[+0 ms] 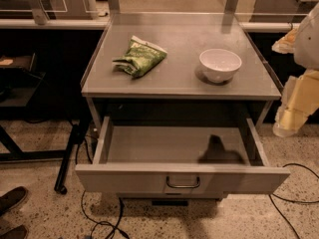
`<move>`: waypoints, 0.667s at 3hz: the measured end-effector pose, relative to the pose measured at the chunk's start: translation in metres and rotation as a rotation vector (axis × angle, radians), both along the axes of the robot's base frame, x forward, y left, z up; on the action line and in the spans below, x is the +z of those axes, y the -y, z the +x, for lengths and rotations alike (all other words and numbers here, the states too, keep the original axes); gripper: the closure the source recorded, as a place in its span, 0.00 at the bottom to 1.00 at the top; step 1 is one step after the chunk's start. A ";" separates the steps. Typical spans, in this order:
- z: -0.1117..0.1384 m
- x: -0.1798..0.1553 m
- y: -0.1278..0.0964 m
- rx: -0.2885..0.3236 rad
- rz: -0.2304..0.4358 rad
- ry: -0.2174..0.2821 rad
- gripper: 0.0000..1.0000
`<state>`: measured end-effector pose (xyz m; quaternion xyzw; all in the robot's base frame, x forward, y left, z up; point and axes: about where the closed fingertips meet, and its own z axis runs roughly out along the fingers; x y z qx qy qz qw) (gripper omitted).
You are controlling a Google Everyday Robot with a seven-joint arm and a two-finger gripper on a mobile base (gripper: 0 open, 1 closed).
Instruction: Close top drawer
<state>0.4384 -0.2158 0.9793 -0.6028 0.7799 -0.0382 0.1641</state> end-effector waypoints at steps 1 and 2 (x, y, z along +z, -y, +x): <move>0.000 0.000 0.000 0.000 0.000 0.000 0.01; 0.000 0.000 0.000 0.000 0.000 0.000 0.24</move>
Offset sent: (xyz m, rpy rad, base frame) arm 0.0000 0.0000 0.0000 0.0000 0.0000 0.0000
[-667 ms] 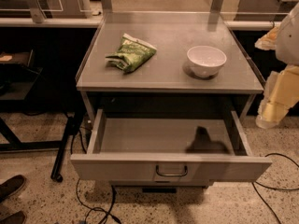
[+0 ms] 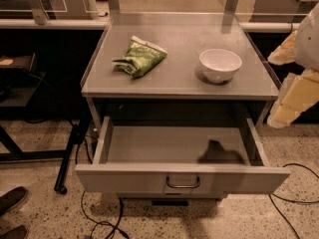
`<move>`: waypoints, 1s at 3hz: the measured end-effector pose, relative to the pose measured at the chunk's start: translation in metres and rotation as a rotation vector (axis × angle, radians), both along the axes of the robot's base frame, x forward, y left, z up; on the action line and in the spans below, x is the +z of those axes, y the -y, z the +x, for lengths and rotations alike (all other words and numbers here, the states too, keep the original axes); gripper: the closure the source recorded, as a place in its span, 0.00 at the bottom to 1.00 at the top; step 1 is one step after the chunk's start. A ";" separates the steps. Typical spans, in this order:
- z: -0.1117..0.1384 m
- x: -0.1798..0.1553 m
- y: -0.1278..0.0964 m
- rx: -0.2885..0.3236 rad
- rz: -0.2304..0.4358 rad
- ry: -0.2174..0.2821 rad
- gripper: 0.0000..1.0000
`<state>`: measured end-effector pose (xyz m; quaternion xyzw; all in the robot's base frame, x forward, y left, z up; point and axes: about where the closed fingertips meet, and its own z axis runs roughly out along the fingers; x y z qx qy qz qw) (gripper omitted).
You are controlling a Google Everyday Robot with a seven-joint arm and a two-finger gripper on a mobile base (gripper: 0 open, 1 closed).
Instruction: Close top drawer
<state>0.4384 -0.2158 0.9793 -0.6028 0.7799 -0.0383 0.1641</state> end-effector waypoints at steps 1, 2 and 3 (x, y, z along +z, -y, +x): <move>0.000 0.000 0.000 0.000 0.000 0.000 0.46; 0.000 0.000 0.000 0.000 0.000 0.000 0.70; 0.000 0.000 0.000 0.000 0.000 0.000 0.92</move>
Offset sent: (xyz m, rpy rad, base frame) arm 0.0000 0.0000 0.0000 0.0000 0.0000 0.0000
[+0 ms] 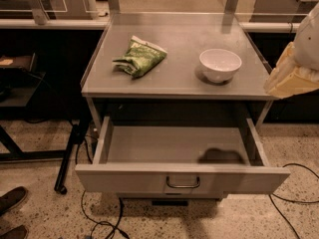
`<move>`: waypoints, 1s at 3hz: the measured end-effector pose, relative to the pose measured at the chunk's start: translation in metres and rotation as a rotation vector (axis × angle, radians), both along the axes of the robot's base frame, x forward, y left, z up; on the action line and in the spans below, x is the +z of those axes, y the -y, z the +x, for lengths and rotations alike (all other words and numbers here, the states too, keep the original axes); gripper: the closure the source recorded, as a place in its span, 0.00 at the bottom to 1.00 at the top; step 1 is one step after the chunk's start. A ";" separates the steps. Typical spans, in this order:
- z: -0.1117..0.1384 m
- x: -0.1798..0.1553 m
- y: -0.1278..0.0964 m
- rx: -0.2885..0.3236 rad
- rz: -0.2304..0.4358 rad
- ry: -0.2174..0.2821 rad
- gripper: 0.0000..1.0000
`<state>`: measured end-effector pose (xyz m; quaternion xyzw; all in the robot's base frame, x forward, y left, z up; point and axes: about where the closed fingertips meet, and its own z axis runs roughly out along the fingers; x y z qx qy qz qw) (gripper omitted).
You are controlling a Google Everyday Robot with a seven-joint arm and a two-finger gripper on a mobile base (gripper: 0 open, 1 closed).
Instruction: Close top drawer
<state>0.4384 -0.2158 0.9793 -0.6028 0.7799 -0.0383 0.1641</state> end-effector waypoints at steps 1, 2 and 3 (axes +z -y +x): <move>0.000 0.000 0.000 0.000 -0.001 0.000 1.00; -0.003 0.003 0.006 -0.017 -0.055 0.029 1.00; -0.012 -0.019 0.016 -0.063 -0.092 0.022 1.00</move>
Offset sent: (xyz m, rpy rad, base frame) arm -0.0087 -0.0184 0.0029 -0.1455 -0.0547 -0.0448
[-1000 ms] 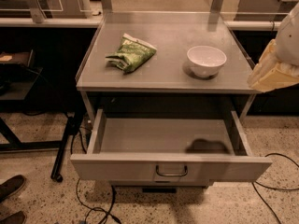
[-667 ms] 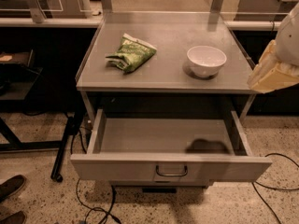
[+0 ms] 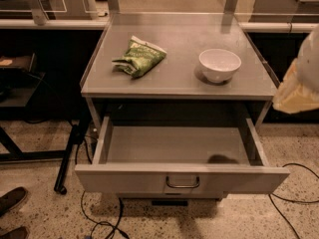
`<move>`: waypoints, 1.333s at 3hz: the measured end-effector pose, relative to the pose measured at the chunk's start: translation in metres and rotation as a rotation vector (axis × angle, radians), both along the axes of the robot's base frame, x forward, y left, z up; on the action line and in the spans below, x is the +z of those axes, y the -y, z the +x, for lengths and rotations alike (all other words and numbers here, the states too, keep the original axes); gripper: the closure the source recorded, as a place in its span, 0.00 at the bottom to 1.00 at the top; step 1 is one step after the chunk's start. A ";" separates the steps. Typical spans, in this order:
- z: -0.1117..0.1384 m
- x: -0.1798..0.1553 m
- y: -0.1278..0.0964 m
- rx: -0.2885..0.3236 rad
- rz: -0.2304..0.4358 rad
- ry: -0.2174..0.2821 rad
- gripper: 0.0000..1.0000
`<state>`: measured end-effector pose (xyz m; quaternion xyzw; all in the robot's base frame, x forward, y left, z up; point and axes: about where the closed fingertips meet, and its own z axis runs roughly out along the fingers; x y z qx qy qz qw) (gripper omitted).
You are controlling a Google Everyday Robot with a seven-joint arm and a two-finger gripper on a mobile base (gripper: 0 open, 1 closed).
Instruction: Close top drawer
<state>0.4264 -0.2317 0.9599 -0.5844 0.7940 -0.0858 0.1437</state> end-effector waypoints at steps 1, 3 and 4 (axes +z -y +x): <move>-0.009 -0.050 0.014 -0.051 -0.029 -0.070 1.00; -0.020 -0.091 0.025 -0.086 -0.043 -0.142 1.00; -0.028 -0.126 0.025 -0.097 -0.040 -0.204 1.00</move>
Offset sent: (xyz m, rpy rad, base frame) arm -0.0306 -0.0397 -0.1383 -0.0551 0.2320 -0.1319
